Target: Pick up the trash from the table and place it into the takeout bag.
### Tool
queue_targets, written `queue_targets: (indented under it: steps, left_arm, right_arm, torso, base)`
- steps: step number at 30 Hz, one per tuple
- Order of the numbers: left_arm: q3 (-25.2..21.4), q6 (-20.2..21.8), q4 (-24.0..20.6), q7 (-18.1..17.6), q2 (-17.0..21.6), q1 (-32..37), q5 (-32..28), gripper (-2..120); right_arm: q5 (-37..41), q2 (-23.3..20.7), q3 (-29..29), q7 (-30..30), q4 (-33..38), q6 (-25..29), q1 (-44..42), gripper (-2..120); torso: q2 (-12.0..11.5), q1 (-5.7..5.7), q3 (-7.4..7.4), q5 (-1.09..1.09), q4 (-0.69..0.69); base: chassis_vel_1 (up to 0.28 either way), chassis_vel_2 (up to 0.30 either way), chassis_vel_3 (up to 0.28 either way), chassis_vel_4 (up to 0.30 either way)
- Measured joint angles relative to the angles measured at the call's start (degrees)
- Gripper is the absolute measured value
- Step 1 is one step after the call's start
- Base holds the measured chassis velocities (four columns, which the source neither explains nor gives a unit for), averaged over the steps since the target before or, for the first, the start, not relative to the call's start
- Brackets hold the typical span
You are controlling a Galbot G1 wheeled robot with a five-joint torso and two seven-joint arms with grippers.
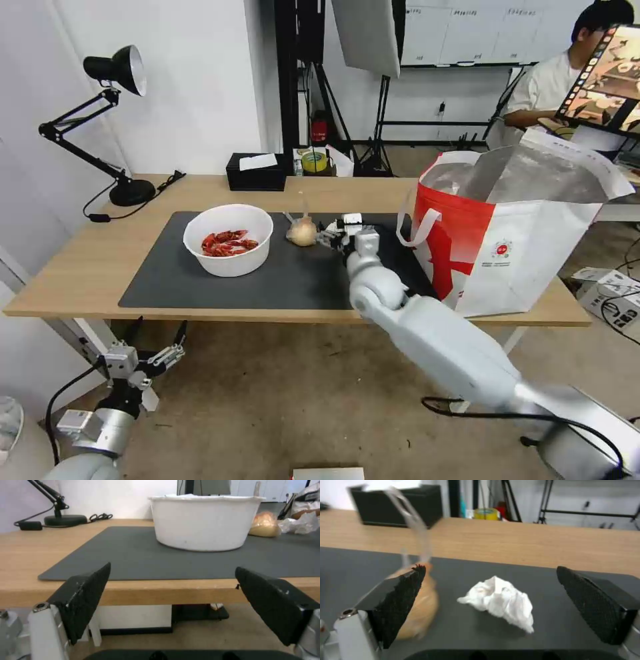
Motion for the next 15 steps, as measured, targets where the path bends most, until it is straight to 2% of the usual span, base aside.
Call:
queue_targets:
  steps: [2,7,15]
  left_arm:
    - [0.11,0.00,0.28,0.00,0.07,-0.25,0.01,100]
    - [0.50,-0.09,0.66,0.01,0.05,-0.37,0.04,100]
    - [1.51,-0.12,0.69,0.04,0.05,-1.08,0.35,100]
  right_arm:
    - [1.33,3.08,-0.25,0.74,-5.81,-0.34,2.37,100]
    - [1.80,7.47,0.70,1.89,-12.64,-0.83,4.46,100]
    - [1.95,9.98,2.98,1.96,-17.04,-1.69,5.49,100]
  torso:
    - [-0.01,0.00,0.00,0.00,0.00]
    - [0.00,0.00,0.00,0.00,0.01]
    - [0.00,-0.01,0.00,0.00,0.00]
  base:
    - [0.000,0.000,0.000,0.000]
    - [0.000,0.000,0.000,0.000]
    - [0.000,0.000,0.000,0.000]
